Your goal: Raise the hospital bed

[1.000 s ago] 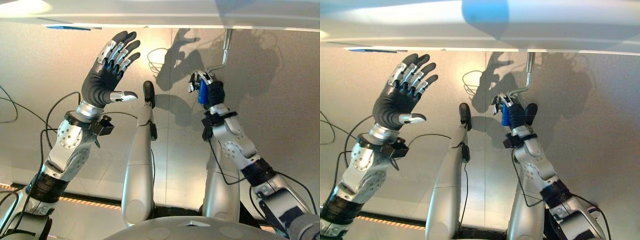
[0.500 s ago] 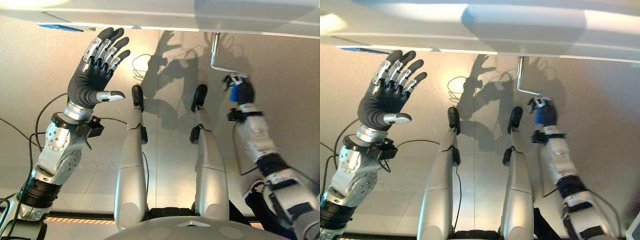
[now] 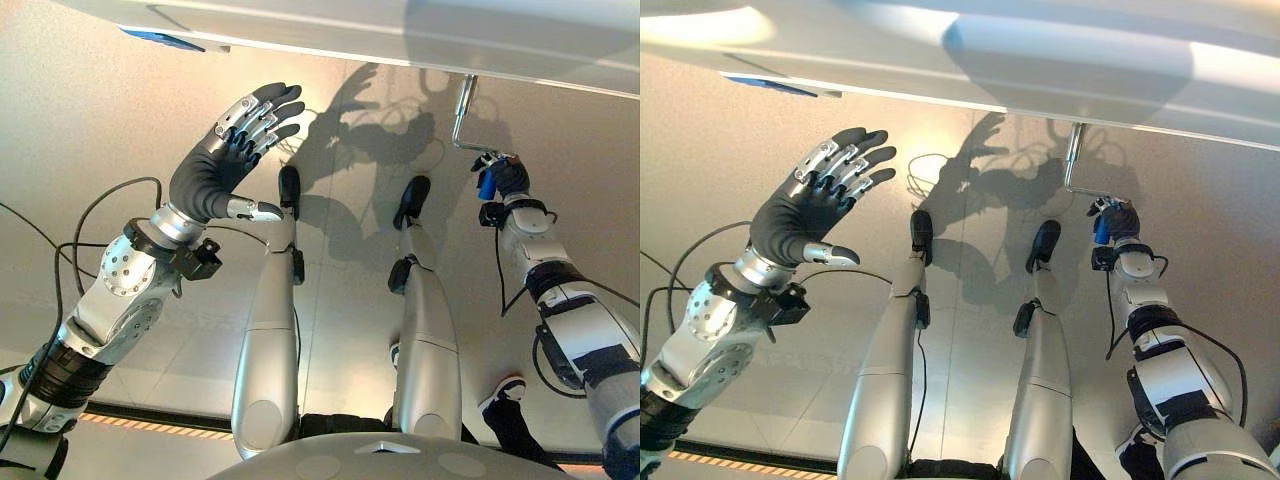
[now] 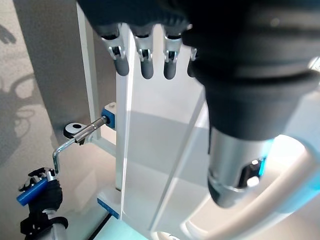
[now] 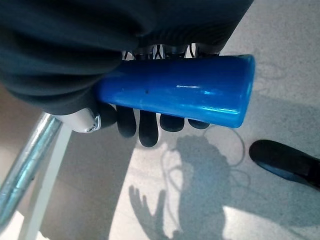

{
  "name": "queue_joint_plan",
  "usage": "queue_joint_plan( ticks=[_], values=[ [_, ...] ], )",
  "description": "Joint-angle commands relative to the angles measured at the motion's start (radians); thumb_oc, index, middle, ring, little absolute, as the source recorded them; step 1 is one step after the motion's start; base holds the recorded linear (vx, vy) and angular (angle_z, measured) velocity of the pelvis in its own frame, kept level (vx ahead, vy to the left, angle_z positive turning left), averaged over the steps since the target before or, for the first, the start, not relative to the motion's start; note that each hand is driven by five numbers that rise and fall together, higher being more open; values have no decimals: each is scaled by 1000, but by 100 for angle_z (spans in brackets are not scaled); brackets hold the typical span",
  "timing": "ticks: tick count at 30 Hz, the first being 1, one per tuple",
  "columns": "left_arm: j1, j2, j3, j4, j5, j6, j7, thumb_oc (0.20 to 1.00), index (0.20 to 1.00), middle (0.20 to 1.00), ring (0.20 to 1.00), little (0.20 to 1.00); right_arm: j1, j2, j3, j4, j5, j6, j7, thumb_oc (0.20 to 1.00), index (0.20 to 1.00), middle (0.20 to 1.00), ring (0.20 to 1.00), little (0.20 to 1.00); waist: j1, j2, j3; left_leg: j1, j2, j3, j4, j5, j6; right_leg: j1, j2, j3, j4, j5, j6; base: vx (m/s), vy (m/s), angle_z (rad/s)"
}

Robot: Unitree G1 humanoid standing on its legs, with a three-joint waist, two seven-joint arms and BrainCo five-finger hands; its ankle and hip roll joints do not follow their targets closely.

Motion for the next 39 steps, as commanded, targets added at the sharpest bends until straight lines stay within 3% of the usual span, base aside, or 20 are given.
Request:
queue_joint_plan(
  ticks=[1, 4, 5, 10, 14, 17, 18, 20, 23, 24, 27, 28, 30, 32, 33, 34, 35, 36, 38, 39],
  values=[
    [-30, -90, 4, -49, -22, -28, -37, 1000, 1000, 1000, 1000, 1000, -57, -193, 47, 203, -121, 141, -49, 200, 200, 200, 200, 200, -2, 119, -18, 28, 23, -37, -14, -12, -20, 23, 26, -60, 129, -125, 47, 0, 0, 0],
    [-43, -132, -6, -40, -15, -21, -32, 1000, 1000, 1000, 1000, 1000, -80, -95, 133, 195, -217, 167, -13, 200, 200, 200, 200, 200, 19, 130, -18, 29, 19, -59, 7, -46, -18, 26, 25, -59, 156, -159, 54, 22, -5, -1],
    [-51, -141, 4, -41, -5, -22, -25, 1000, 1000, 1000, 1000, 1000, -112, -75, 137, 190, -229, 173, -24, 200, 200, 200, 200, 200, 24, 134, -18, -12, 17, -57, 8, -17, -9, -7, 23, -71, 150, -132, 44, 0, 0, 0],
    [-56, -185, 15, -39, 23, -16, 19, 1000, 1000, 1000, 1000, 1000, -174, 73, 176, 165, -269, 194, -16, 200, 200, 200, 200, 200, 49, 155, -18, -53, 6, -70, 24, -20, -2, -37, 16, -83, 168, -139, 43, -6, 8, 2],
    [-53, -231, 20, -36, 39, -10, 76, 1000, 1000, 1000, 1000, 1000, -190, 270, 207, 111, -260, 205, -14, 200, 200, 200, 200, 200, 66, 159, -18, -55, -12, -86, 46, -60, -1, -28, 7, -80, 189, -171, 50, 17, 40, 6],
    [-71, -241, 39, -43, 45, -15, 107, 1000, 1000, 1000, 1000, 1000, -219, 366, 245, 86, -285, 212, -13, 200, 200, 200, 200, 200, 77, 163, -18, -101, -19, -91, 33, -24, 6, -55, -1, -100, 162, -135, 43, -4, 49, 7],
    [-61, -246, 32, -41, 45, -18, 116, 1000, 1000, 1000, 1000, 1000, -206, 395, 263, 73, -295, 211, -9, 200, 200, 200, 200, 200, 84, 164, -18, -72, -22, -95, 39, -58, 0, -28, -3, -91, 172, -163, 53, 48, 43, 8],
    [-74, -246, 46, -45, 49, -25, 124, 1000, 1000, 1000, 1000, 1000, -218, 430, 287, 40, -309, 208, -15, 200, 200, 200, 200, 200, 85, 166, -18, -112, -26, -94, 39, -27, 7, -54, -9, -105, 160, -133, 45, -3, 39, 5],
    [-63, -247, 44, -42, 46, -28, 128, 1000, 1000, 1000, 1000, 1000, -190, 492, 347, -22, -332, 197, 4, 200, 200, 200, 200, 200, 91, 165, -18, -84, -33, -98, 50, -62, 2, -25, -13, -97, 169, -159, 53, -2, 38, 4],
    [-72, -246, 53, -44, 46, -29, 128, 1000, 1000, 1000, 1000, 1000, -203, 489, 349, -25, -333, 197, 3, 200, 200, 200, 200, 200, 89, 165, -18, -115, -34, -95, 44, -29, 8, -51, -14, -107, 156, -129, 44, -51, 72, 9],
    [-57, -240, 47, -49, 48, -40, 134, 1000, 1000, 1000, 1000, 1000, -177, 547, 406, -98, -306, 172, 32, 200, 200, 200, 200, 200, 97, 159, -18, -84, -38, -97, 55, -68, 4, -13, -16, -96, 154, -154, 55, 21, 39, 4],
    [-73, -238, 51, -52, 47, -45, 134, 1000, 1000, 1000, 1000, 1000, -196, 553, 419, -112, -302, 168, 37, 200, 200, 200, 200, 200, 98, 162, -18, -119, -39, -96, 48, -32, 11, -39, -19, -108, 138, -121, 47, 0, 0, 0],
    [-71, -237, 36, -55, 39, -52, 127, 1000, 1000, 1000, 1000, 1000, -190, 570, 452, -172, -285, 147, 53, 200, 200, 200, 200, 200, 105, 169, -18, -85, -42, -99, 54, -65, 4, -6, -23, -96, 142, -148, 56, 26, 37, -5],
    [-79, -237, 40, -57, 36, -59, 121, 1000, 1000, 1000, 1000, 1000, -202, 565, 463, -229, -244, 131, 62, 200, 200, 200, 200, 200, 102, 172, -18, -115, -43, -95, 49, -31, 8, -29, -24, -106, 127, -118, 48, -26, 27, -2],
    [-63, -241, 29, -56, 31, -63, 114, 1000, 1000, 1000, 1000, 1000, -178, 568, 455, -272, -176, 111, 62, 200, 200, 200, 200, 200, 103, 172, -18, -80, -42, -95, 54, -64, 2, -2, -23, -92, 138, -146, 56, -49, 47, -2],
    [-67, -240, 38, -58, 32, -68, 111, 1000, 1000, 1000, 1000, 1000, -187, 558, 448, -335, -118, 91, 67, 200, 200, 200, 200, 200, 99, 171, -18, -109, -42, -90, 47, -30, 7, -27, -24, -100, 123, -115, 47, 62, 36, -4],
    [-51, -240, 29, -57, 33, -72, 110, 1000, 1000, 1000, 1000, 1000, -166, 545, 449, -411, -76, 72, 67, 200, 200, 200, 200, 200, 97, 167, -18, -74, -39, -88, 51, -62, -1, 0, -22, -87, 132, -143, 55, -41, 47, -3],
    [-59, -238, 35, -57, 35, -77, 111, 1000, 1000, 1000, 1000, 1000, -173, 522, 449, -488, -46, 49, 63, 200, 200, 200, 200, 200, 88, 162, -18, -104, -39, -83, 46, -29, 5, -27, -22, -95, 117, -110, 46, 65, 21, -3],
    [-46, -235, 25, -46, 48, -82, 116, 1000, 1000, 1000, 1000, 1000, -140, 461, 434, -638, 25, 9, 63, 200, 200, 200, 200, 200, 73, 150, -18, -63, -34, -75, 47, -63, -2, 4, -21, -77, 121, -136, 55, 0, 0, 0],
    [-58, -231, 31, -41, 56, -85, 119, 1000, 1000, 1000, 1000, 1000, -142, 419, 417, -728, 64, -16, 66, 200, 200, 200, 200, 200, 58, 141, -18, -91, -34, -67, 41, -31, 3, -19, -22, -83, 105, -104, 46, -47, 17, 1]
  ],
)
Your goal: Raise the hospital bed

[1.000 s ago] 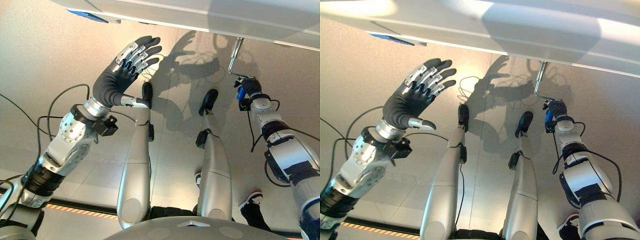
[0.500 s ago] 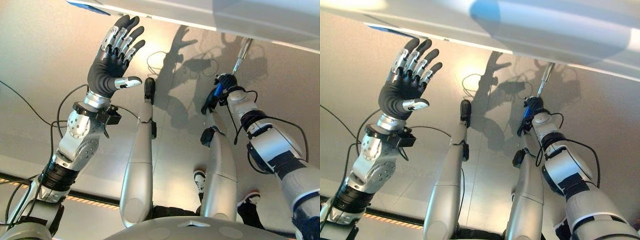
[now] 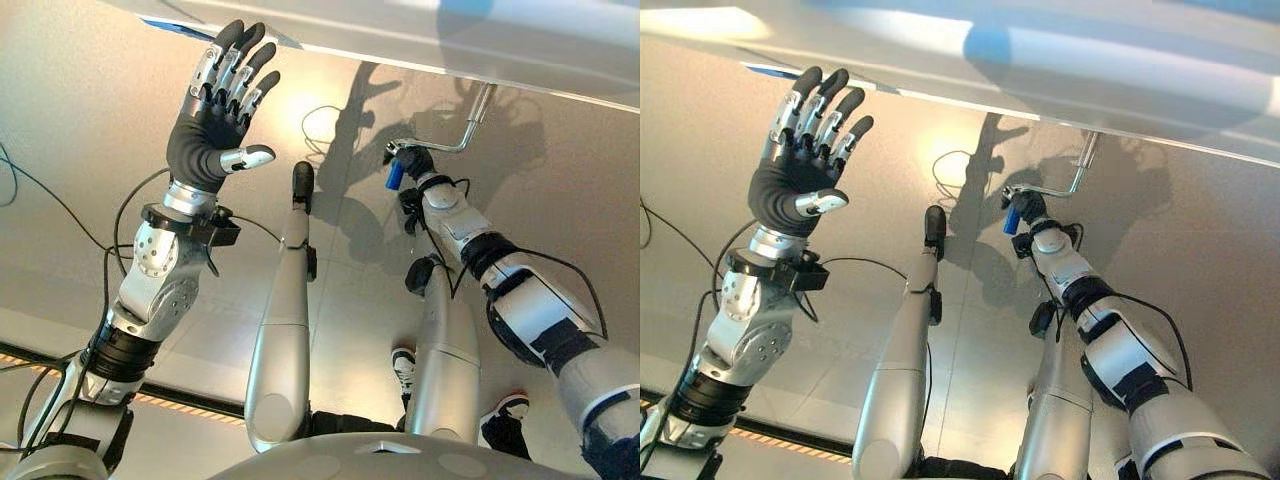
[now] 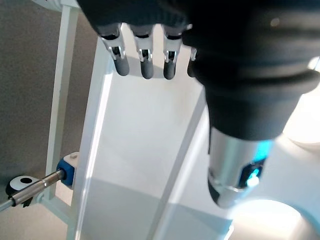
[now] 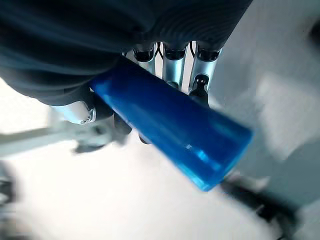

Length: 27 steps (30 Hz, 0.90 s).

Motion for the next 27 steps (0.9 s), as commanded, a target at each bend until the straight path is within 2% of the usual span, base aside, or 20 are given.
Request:
queue_joint_plan(
  ticks=[1, 3, 4, 11, 13, 16, 17, 20, 23, 27],
  values=[
    [23, 30, -32, -116, 45, -77, -7, 1000, 1000, 1000, 1000, 1000, -24, 186, 74, -450, 116, -222, 161, 200, 200, 200, 200, 200, -29, 27, -5, -42, -67, 38, 43, -40, 59, 49, -32, 33, -57, 6, 103, -53, 15, 0],
    [29, 32, -27, -117, 42, -78, -7, 1000, 1000, 1000, 1000, 1000, -4, 157, 48, -515, 140, -237, 166, 200, 200, 200, 200, 200, -35, 22, -5, -35, -66, 41, 39, -40, 59, 54, -31, 37, -60, 6, 104, 0, 0, 0],
    [52, 43, -12, -119, 37, -77, -14, 1000, 1000, 1000, 1000, 1000, 48, 100, -8, -650, 165, -272, 169, 200, 200, 200, 200, 200, -51, 11, -5, -16, -63, 49, 30, -38, 59, 66, -27, 43, -68, 9, 106, 0, 0, 0],
    [131, 60, 19, -149, 21, -58, -59, 1000, 1000, 1000, 1000, 1000, 211, -10, -171, -862, 207, -320, 168, 200, 200, 200, 200, 200, -96, -10, -5, 27, -49, 73, 18, -42, 58, 86, -21, 62, -77, 11, 105, -7, -6, -4],
    [171, 73, 57, -162, 13, -53, -78, 1000, 1000, 1000, 1000, 1000, 292, -57, -274, -934, 185, -342, 145, 200, 200, 200, 200, 200, -126, -24, -5, 51, -43, 84, 9, -41, 53, 103, -15, 75, -90, 14, 107, -8, -30, -5],
    [205, 72, 94, -169, -12, -51, -103, 1000, 1000, 1000, 1000, 1000, 355, -78, -366, -949, 194, -368, 129, 200, 200, 200, 200, 200, -144, -37, -5, 77, -35, 94, 0, -42, 50, 115, -4, 84, -94, 14, 108, -3, -47, -9],
    [222, 68, 119, -179, -18, -44, -115, 1000, 1000, 1000, 1000, 1000, 386, -98, -429, -959, 181, -377, 115, 200, 200, 200, 200, 200, -154, -44, -5, 86, -29, 95, -3, -42, 48, 119, 0, 85, -93, 11, 107, 6, -57, -7],
    [242, 62, 139, -184, -29, -39, -129, 1000, 1000, 1000, 1000, 1000, 417, -112, -495, -941, 177, -393, 90, 200, 200, 200, 200, 200, -163, -50, -5, 101, -23, 97, -6, -43, 45, 127, 6, 87, -89, 4, 107, 7, -67, -9],
    [242, 48, 155, -186, -51, -38, -146, 1000, 1000, 1000, 1000, 1000, 435, -93, -553, -904, 242, -421, 85, 200, 200, 200, 200, 200, -174, -56, -5, 118, -16, 99, -10, -45, 40, 134, 13, 90, -82, -5, 106, 10, -69, -9],
    [263, 29, 185, -197, -56, -32, -143, 1000, 1000, 1000, 1000, 1000, 460, -103, -656, -842, 203, -448, 9, 200, 200, 200, 200, 200, -185, -67, -5, 134, -6, 97, -10, -49, 37, 139, 22, 91, -67, -19, 101, 12, -55, -3]
  ],
)
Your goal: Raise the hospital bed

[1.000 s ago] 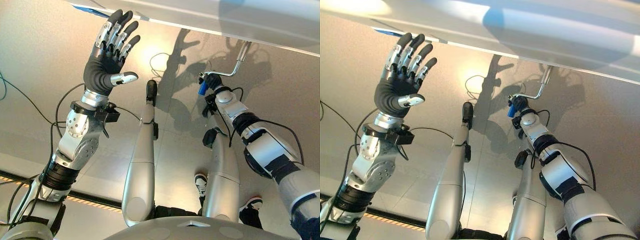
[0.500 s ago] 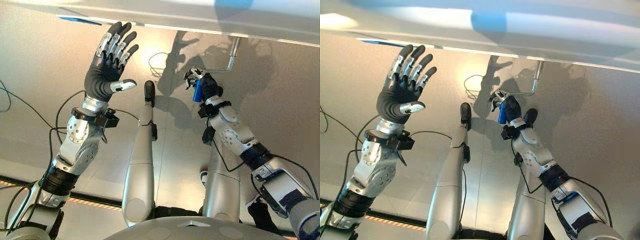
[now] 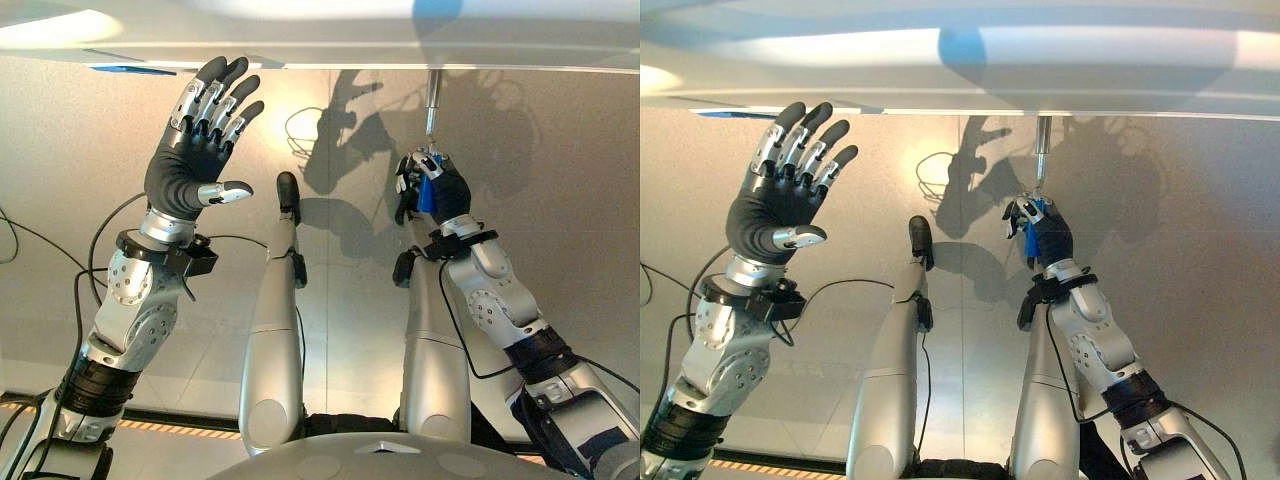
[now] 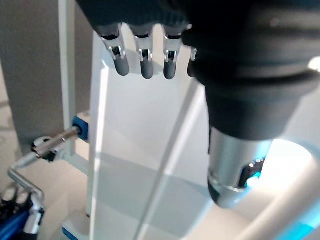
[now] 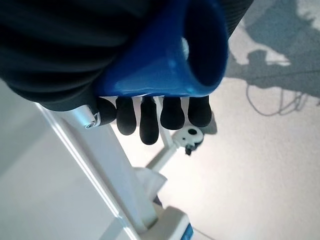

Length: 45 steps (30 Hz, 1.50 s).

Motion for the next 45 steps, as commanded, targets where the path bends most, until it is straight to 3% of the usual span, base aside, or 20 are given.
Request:
queue_joint_plan(
  ticks=[1, 2, 4, 5, 6, 8, 13, 16, 19, 23, 31, 37, 38, 39, 40, 41, 42, 45],
  values=[
    [55, 9, 52, -93, -34, -26, -19, 1000, 1000, 1000, 1000, 1000, -104, -39, -352, -79, 52, -321, -168, 200, 200, 200, 200, 200, -36, -20, -24, 61, -8, -5, 16, -36, 10, 98, 3, -3, 22, -76, 80, 13, -84, 0],
    [56, 11, 58, -99, -36, -31, -19, 1000, 1000, 1000, 1000, 1000, -102, -61, -392, 24, 6, -316, -236, 200, 200, 200, 200, 200, -36, -23, -24, 61, -5, -9, 18, -36, 10, 99, 4, -6, 28, -79, 80, 11, -62, -2],
    [58, 9, 60, -98, -45, -31, -24, 1000, 1000, 1000, 1000, 1000, -104, -81, -407, 77, -16, -308, -256, 200, 200, 200, 200, 200, -35, -21, -24, 61, -4, -11, 18, -36, 9, 97, 4, -7, 31, -82, 80, 7, -51, 0],
    [53, 18, 51, -101, -47, -32, -25, 1000, 1000, 1000, 1000, 1000, -123, -127, -410, 221, -88, -275, -324, 200, 200, 200, 200, 200, -29, -19, -24, 59, -5, -15, 18, -35, 9, 96, 3, -12, 33, -82, 81, 7, -43, 3],
    [52, 17, 50, -101, -47, -31, -24, 1000, 1000, 1000, 1000, 1000, -128, -130, -408, 227, -86, -277, -323, 200, 200, 200, 200, 200, -29, -18, -24, 58, -5, -16, 18, -35, 9, 96, 3, -12, 33, -82, 81, 1, -39, 4],
    [49, 42, 31, -105, -44, -30, -31, 1000, 1000, 1000, 1000, 1000, -166, -197, -393, 418, -119, -224, -357, 200, 200, 200, 200, 200, -19, -13, -24, 53, -5, -19, 17, -32, 10, 93, 1, -17, 34, -81, 81, 1, -18, 4],
    [18, 99, -38, -102, -47, -20, -40, 1000, 1000, 1000, 1000, 1000, -344, -334, -247, 878, -92, -106, -290, 200, 200, 200, 200, 200, 8, 1, -24, 36, -4, -25, 13, -25, 7, 83, -3, -29, 35, -77, 81, 2, -2, 6],
    [-27, 126, -104, -89, -50, -10, -43, 1000, 1000, 1000, 1000, 1000, -466, -353, -123, 1133, -84, -29, -219, 200, 200, 200, 200, 200, 30, 11, -24, 31, -8, -30, 11, -22, 6, 77, -5, -36, 39, -76, 83, 3, 15, 6],
    [-70, 137, -141, -80, -55, -6, -49, 1000, 1000, 1000, 1000, 1000, -545, -345, -52, 1266, -95, 33, -166, 200, 200, 200, 200, 200, 52, 24, -24, 19, -14, -42, 16, -22, 10, 75, -10, -43, 45, -78, 84, 7, -2, 6],
    [-113, 108, -175, -67, -71, 0, -52, 1000, 1000, 1000, 1000, 1000, -586, -285, 5, 1326, -143, 80, -140, 200, 200, 200, 200, 200, 80, 44, -24, -4, -25, -55, 28, -21, 17, 68, -17, -54, 54, -82, 84, 0, 0, 0],
    [-190, 5, -180, -40, -62, 5, -7, 1000, 1000, 1000, 1000, 1000, -668, -56, 149, 1352, -379, 168, -109, 200, 200, 200, 200, 200, 148, 86, -24, -82, -56, -93, 55, -25, 35, 28, -36, -82, 76, -87, 84, 9, 8, 8],
    [-203, -42, -178, -31, -33, 3, 44, 1000, 1000, 1000, 1000, 1000, -719, 160, 224, 1267, -417, 177, -88, 200, 200, 200, 200, 200, 175, 97, -24, -131, -72, -111, 67, -27, 42, 0, -46, -98, 77, -87, 83, 23, 43, 9],
    [-196, -48, -183, -29, -30, 1, 55, 1000, 1000, 1000, 1000, 1000, -710, 196, 236, 1250, -412, 176, -83, 200, 200, 200, 200, 200, 179, 97, -24, -104, -74, -115, 77, -62, 37, 25, -47, -87, 89, -117, 92, 17, 59, 3],
    [-206, -51, -171, -31, -29, 2, 65, 1000, 1000, 1000, 1000, 1000, -731, 228, 259, 1229, -421, 176, -79, 200, 200, 200, 200, 200, 180, 97, -24, -140, -76, -112, 73, -32, 44, -1, -47, -99, 73, -87, 83, 68, 47, 1],
    [-199, -52, -178, -30, -28, -1, 71, 1000, 1000, 1000, 1000, 1000, -720, 265, 283, 1205, -429, 173, -72, 200, 200, 200, 200, 200, 182, 96, -24, -113, -76, -117, 79, -64, 38, 22, -47, -88, 82, -115, 92, -39, 72, 2],
    [-209, -49, -165, -31, -23, -5, 84, 1000, 1000, 1000, 1000, 1000, -739, 290, 301, 1178, -437, 172, -80, 200, 200, 200, 200, 200, 181, 93, -24, -149, -79, -114, 77, -32, 43, -4, -49, -101, 68, -84, 83, 72, 65, 3],
    [-195, -53, -172, -32, -24, -7, 97, 1000, 1000, 1000, 1000, 1000, -724, 354, 345, 1127, -447, 164, -72, 200, 200, 200, 200, 200, 185, 90, -24, -118, -79, -114, 82, -68, 37, 26, -50, -89, 72, -111, 93, 14, 53, 3],
    [-193, -55, -167, -31, -27, -11, 102, 1000, 1000, 1000, 1000, 1000, -725, 404, 381, 1087, -437, 154, -61, 200, 200, 200, 200, 200, 183, 84, -24, -118, -81, -114, 82, -70, 38, 29, -51, -89, 64, -106, 94, 30, 48, -1]
  ],
)
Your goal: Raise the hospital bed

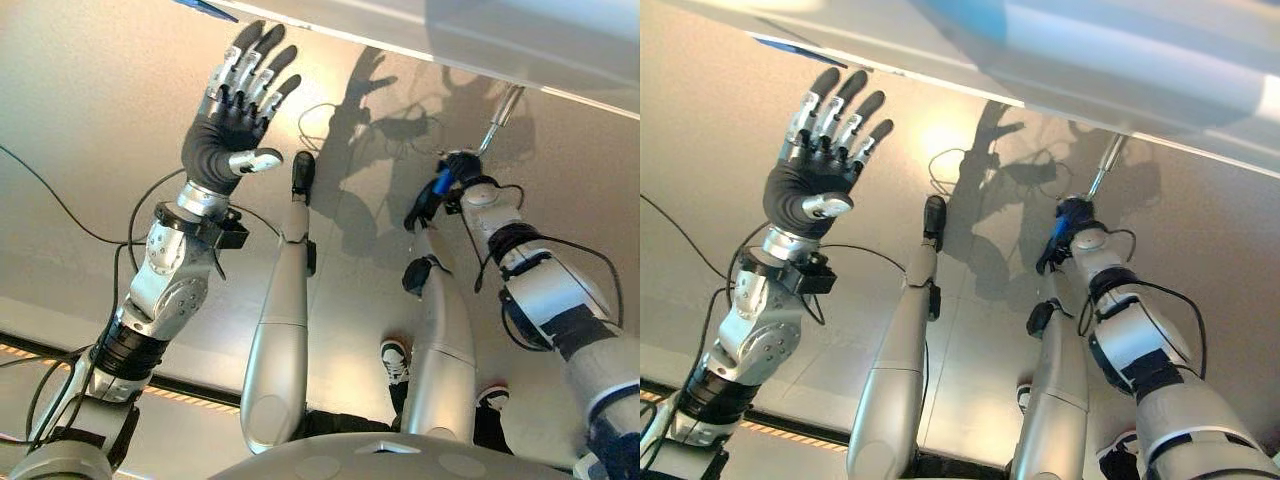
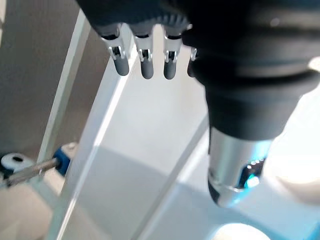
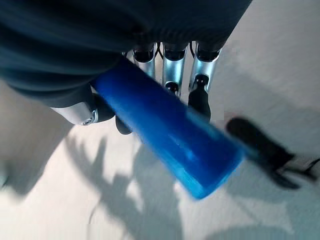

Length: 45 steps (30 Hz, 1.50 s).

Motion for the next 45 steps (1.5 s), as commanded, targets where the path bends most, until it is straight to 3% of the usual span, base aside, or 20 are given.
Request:
queue_joint_plan(
  ticks=[1, 6, 7, 8, 10, 11, 12, 13, 14, 15, 16, 17, 25, 30, 36, 39, 45],
  values=[
    [23, -11, -12, -123, 34, -51, 6, 1000, 1000, 1000, 1000, 1000, 7, 289, 130, -122, -68, -65, 97, 200, 200, 200, 200, 200, 20, 80, -17, -24, -59, 2, 50, -81, 44, 54, -21, 3, 22, -69, 91, 0, 0, 0],
    [13, -12, -24, -116, 30, -71, 0, 1000, 1000, 1000, 1000, 1000, 24, 350, 186, -227, -11, -105, 135, 200, 200, 200, 200, 200, 30, 92, -17, -15, -66, 5, 49, -83, 41, 72, -30, 0, 9, -64, 94, -10, 11, 0],
    [3, -8, -13, -116, 29, -75, -2, 1000, 1000, 1000, 1000, 1000, 7, 350, 199, -269, 2, -113, 143, 200, 200, 200, 200, 200, 28, 93, -17, -49, -68, 8, 43, -46, 47, 45, -31, -9, -5, -31, 84, 0, 50, 0],
    [19, -9, -21, -114, 29, -80, -6, 1000, 1000, 1000, 1000, 1000, 30, 349, 207, -329, 48, -130, 150, 200, 200, 200, 200, 200, 29, 92, -17, -14, -65, 9, 49, -81, 41, 72, -30, 5, 6, -60, 92, 4, 40, 2],
    [28, -6, -23, -116, 27, -88, -17, 1000, 1000, 1000, 1000, 1000, 41, 334, 204, -447, 144, -170, 165, 200, 200, 200, 200, 200, 24, 91, -17, -7, -63, 15, 47, -80, 40, 75, -31, 10, 2, -58, 92, 5, 35, -1],
    [20, -8, -16, -117, 31, -92, -17, 1000, 1000, 1000, 1000, 1000, 39, 317, 195, -518, 197, -197, 162, 200, 200, 200, 200, 200, 16, 88, -17, -35, -63, 21, 41, -46, 46, 50, -31, 5, -10, -27, 83, 1, 36, -5],
    [33, -10, -26, -110, 31, -95, -19, 1000, 1000, 1000, 1000, 1000, 62, 297, 183, -584, 248, -217, 167, 200, 200, 200, 200, 200, 12, 85, -17, 3, -60, 24, 45, -80, 39, 78, -30, 18, 1, -57, 91, -55, 45, -4],
    [21, -9, -20, -104, 38, -98, -18, 1000, 1000, 1000, 1000, 1000, 55, 276, 178, -626, 262, -233, 171, 200, 200, 200, 200, 200, 5, 83, -17, -25, -61, 30, 37, -46, 45, 54, -30, 11, -13, -27, 82, 58, 12, -4],
    [32, -7, -31, -96, 44, -101, -18, 1000, 1000, 1000, 1000, 1000, 83, 241, 160, -725, 306, -260, 172, 200, 200, 200, 200, 200, -2, 78, -17, 16, -58, 33, 40, -80, 38, 85, -28, 26, -4, -56, 90, -51, 42, -3],
    [29, -1, -14, -87, 52, -103, -18, 1000, 1000, 1000, 1000, 1000, 101, 153, 104, -876, 356, -310, 169, 200, 200, 200, 200, 200, -24, 72, -17, -6, -56, 42, 31, -45, 41, 61, -29, 23, -19, -23, 81, 4, 21, -3],
    [29, -2, -15, -87, 52, -104, -18, 1000, 1000, 1000, 1000, 1000, 103, 151, 104, -879, 355, -309, 168, 200, 200, 200, 200, 200, -23, 72, -17, -5, -56, 42, 30, -45, 41, 62, -29, 23, -19, -23, 81, -62, 29, -3],
    [48, 4, -5, -91, 54, -104, -30, 1000, 1000, 1000, 1000, 1000, 142, 107, 30, -970, 397, -350, 166, 200, 200, 200, 200, 200, -37, 70, -17, 7, -53, 49, 31, -46, 42, 68, -27, 31, -21, -21, 83, 0, 0, 0],
    [166, 37, 81, -144, 37, -83, -73, 1000, 1000, 1000, 1000, 1000, 395, -48, -228, -1324, 435, -442, 139, 200, 200, 200, 200, 200, -110, 29, -17, 53, -31, 79, 16, -48, 43, 90, -10, 64, -37, -17, 83, -14, -13, -5],
    [241, 45, 154, -182, 28, -72, -103, 1000, 1000, 1000, 1000, 1000, 539, -99, -393, -1395, 404, -472, 100, 200, 200, 200, 200, 200, -151, 5, -17, 88, -16, 92, 0, -47, 37, 100, 10, 78, -43, -21, 81, -9, -51, -5],
    [289, 15, 223, -205, 0, -62, -125, 1000, 1000, 1000, 1000, 1000, 621, -95, -541, -1388, 398, -515, 56, 200, 200, 200, 200, 200, -176, -9, -17, 127, 2, 94, -31, -36, 28, 112, 30, 86, -43, -30, 79, 2, -69, -7],
    [295, 12, 263, -209, -19, -62, -134, 1000, 1000, 1000, 1000, 1000, 647, -125, -637, -1311, 377, -542, -11, 200, 200, 200, 200, 200, -193, -28, -17, 148, 12, 90, -39, -35, 25, 118, 41, 93, -35, -40, 76, 8, -76, -8],
    [290, 2, 247, -222, -21, -62, -136, 1000, 1000, 1000, 1000, 1000, 657, -155, -680, -1101, 369, -533, -94, 200, 200, 200, 200, 200, -195, -38, -17, 146, 21, 83, -52, -27, 21, 110, 45, 87, -24, -45, 75, 2, -64, -1]
  ],
)
